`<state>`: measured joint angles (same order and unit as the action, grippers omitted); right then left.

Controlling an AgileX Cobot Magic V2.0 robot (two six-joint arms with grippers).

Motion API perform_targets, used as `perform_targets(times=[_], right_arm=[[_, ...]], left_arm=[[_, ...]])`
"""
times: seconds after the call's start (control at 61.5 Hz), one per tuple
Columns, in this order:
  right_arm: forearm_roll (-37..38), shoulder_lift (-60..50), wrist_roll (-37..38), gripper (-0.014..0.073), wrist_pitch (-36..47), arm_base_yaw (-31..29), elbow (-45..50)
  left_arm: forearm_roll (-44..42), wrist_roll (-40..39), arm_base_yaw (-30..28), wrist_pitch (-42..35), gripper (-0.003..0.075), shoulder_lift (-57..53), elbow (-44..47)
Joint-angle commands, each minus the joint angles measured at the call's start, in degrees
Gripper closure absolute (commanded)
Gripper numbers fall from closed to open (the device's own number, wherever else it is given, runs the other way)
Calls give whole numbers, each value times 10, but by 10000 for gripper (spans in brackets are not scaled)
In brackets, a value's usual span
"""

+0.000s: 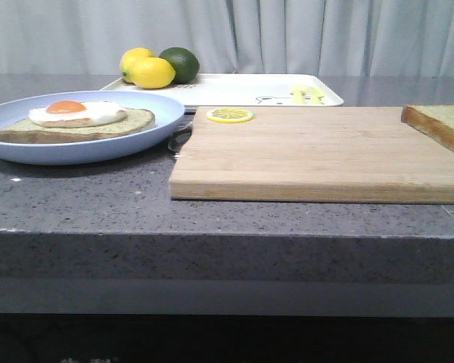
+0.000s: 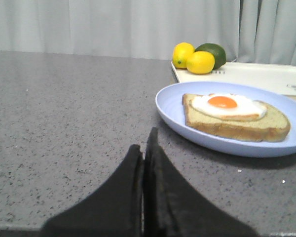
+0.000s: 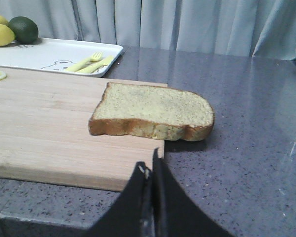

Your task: Place bread and move sandwich to tray

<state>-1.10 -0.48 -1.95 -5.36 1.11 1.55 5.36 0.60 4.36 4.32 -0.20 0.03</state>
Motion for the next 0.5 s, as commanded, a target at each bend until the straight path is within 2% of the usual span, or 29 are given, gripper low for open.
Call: perform_targets(times=[0.0, 0.195, 0.358, 0.488], right_arm=[[-8, -13, -4, 704, 61, -3, -6], [-15, -6, -4, 704, 38, -3, -77], [-23, 65, -4, 704, -27, -4, -165], [-49, 168, -4, 704, -59, -4, -234]], left_arm=[[25, -2, -1, -78, 738, -12, 3], [25, -2, -1, -144, 738, -9, -21], [21, -2, -1, -102, 738, 39, -96], [13, -2, -1, -65, 738, 143, -169]])
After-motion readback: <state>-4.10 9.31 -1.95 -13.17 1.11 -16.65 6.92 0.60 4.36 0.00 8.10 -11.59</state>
